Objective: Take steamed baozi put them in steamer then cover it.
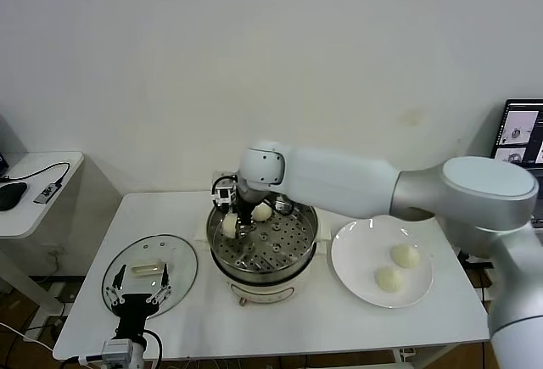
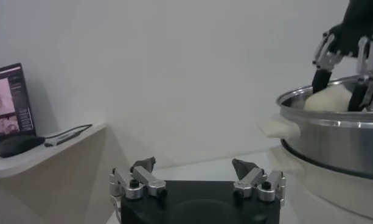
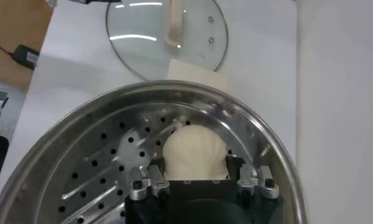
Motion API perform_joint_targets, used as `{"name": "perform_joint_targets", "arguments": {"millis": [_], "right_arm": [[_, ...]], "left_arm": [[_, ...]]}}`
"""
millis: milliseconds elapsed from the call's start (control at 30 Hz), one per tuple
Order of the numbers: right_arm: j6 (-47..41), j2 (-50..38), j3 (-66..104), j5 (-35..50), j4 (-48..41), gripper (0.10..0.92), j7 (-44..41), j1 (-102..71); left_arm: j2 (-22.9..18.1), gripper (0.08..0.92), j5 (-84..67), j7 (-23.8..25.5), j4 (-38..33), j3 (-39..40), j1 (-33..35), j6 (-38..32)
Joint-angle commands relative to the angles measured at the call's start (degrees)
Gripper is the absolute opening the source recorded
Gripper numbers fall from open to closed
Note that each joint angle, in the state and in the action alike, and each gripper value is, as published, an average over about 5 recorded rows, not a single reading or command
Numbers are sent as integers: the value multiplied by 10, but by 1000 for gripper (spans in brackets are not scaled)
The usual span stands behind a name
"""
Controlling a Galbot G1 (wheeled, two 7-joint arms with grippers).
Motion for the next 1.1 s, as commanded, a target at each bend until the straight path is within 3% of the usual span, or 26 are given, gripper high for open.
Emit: {"name": "perform_joint_targets", "arguments": {"millis": [33,333,600,833,1100], "right_arm": [[-10,16,2,-3,-14,635,3,-15],[2,-85,-3,-31,73,812,-71,69],[73,-291,-9,-105,199,823,-173,122],[183,-472,8,-189,256,823,-225,81],[216,-569,80,-260,276,823,-218,-42]], "left_arm": [[2,823,0,1,2,0,-1,-1],[8,823,-2,2,0,0,1,1],[8,823,0,4,-4,2,1,6],[10,823,7,3,-6,4,6,5],[2,823,21,2,-8,10,12,5]]}}
